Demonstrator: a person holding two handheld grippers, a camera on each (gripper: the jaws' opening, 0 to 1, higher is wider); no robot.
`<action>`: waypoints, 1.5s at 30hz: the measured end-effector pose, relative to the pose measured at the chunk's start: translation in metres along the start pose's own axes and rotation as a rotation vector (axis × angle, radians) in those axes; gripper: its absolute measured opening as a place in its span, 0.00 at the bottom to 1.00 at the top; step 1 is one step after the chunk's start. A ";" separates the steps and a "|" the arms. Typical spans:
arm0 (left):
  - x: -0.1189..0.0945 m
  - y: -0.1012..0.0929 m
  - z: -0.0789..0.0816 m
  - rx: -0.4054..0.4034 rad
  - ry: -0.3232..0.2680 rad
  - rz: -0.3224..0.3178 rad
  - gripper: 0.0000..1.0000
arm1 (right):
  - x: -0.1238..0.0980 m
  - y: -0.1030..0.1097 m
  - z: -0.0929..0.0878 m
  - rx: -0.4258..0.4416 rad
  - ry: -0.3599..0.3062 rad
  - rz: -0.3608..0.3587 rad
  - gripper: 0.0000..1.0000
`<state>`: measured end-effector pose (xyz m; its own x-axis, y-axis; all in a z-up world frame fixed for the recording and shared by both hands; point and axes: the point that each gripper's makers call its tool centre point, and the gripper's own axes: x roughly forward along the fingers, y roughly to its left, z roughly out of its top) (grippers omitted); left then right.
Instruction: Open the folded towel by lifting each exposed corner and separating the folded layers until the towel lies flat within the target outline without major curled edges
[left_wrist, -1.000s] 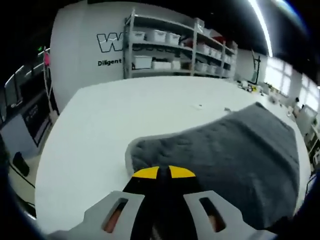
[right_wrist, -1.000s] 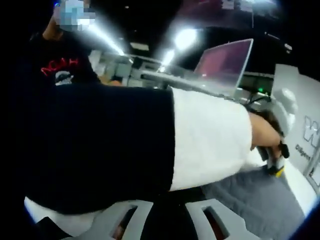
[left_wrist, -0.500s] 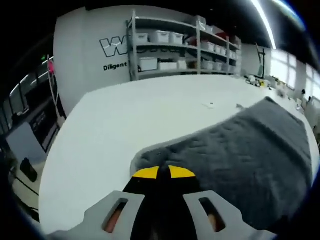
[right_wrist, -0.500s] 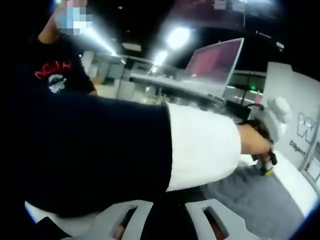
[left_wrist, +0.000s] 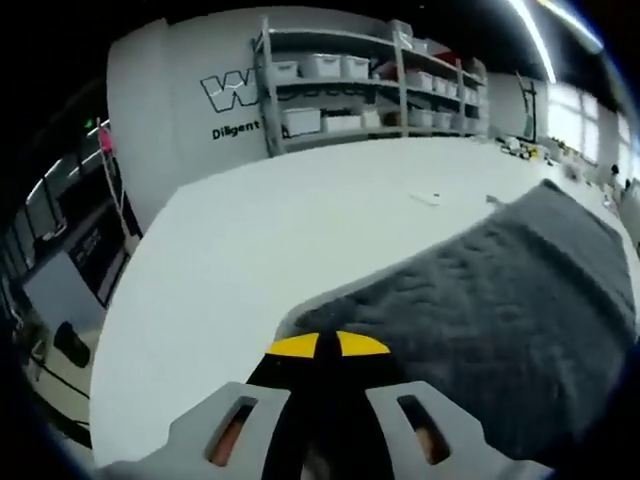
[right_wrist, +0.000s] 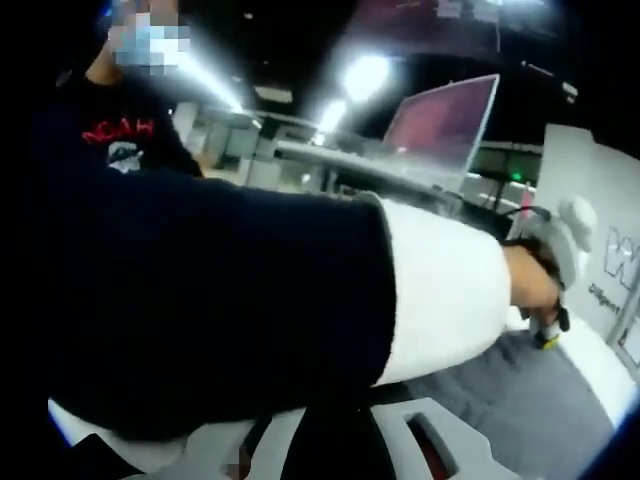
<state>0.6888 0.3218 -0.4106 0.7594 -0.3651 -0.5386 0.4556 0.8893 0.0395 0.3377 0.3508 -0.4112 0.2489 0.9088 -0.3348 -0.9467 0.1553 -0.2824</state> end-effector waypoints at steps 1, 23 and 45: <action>0.000 0.002 0.000 -0.024 -0.006 -0.010 0.04 | 0.000 0.001 0.001 -0.029 0.000 -0.005 0.00; -0.050 -0.078 0.047 -0.103 -0.135 -0.200 0.09 | -0.101 -0.093 -0.012 0.091 -0.062 -0.187 0.00; -0.078 -0.193 0.051 -0.051 -0.201 -0.430 0.15 | -0.237 -0.189 -0.099 0.239 0.027 -0.412 0.00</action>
<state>0.5653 0.1644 -0.3339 0.5843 -0.7442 -0.3236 0.7283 0.6568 -0.1956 0.4775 0.0679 -0.3677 0.6158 0.7429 -0.2625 -0.7877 0.5884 -0.1826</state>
